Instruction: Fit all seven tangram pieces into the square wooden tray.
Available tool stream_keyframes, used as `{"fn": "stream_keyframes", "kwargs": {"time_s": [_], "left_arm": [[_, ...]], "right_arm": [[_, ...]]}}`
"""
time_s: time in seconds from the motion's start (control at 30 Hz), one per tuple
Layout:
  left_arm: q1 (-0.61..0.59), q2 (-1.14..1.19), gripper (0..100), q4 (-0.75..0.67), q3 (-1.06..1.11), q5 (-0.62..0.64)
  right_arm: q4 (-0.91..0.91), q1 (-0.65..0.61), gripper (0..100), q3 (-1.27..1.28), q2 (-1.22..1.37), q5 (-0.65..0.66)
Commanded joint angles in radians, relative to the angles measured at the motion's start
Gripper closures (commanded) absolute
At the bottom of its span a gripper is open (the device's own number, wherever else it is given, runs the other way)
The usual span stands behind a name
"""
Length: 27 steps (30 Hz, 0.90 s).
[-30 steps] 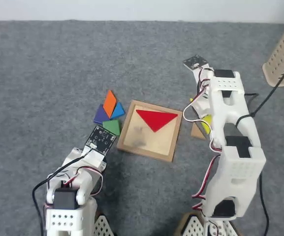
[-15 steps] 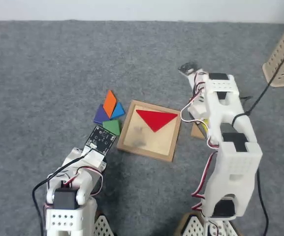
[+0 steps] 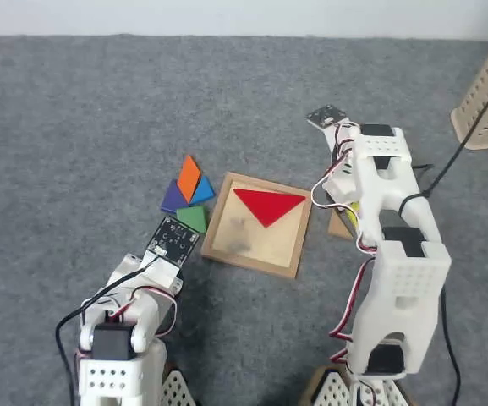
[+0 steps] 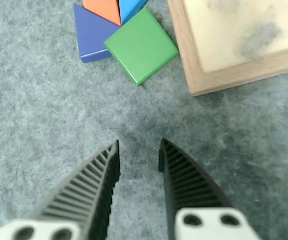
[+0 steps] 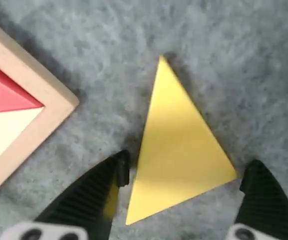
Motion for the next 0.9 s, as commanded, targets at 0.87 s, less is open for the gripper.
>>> {"fn": "stream_keyframes", "kwargs": {"time_s": [0.87], "left_arm": [[-0.005, -0.021, 88, -0.002, -0.012, 0.011]], "right_arm": [[0.021, -0.059, 86.9, 0.130, -0.292, -0.052]]}}
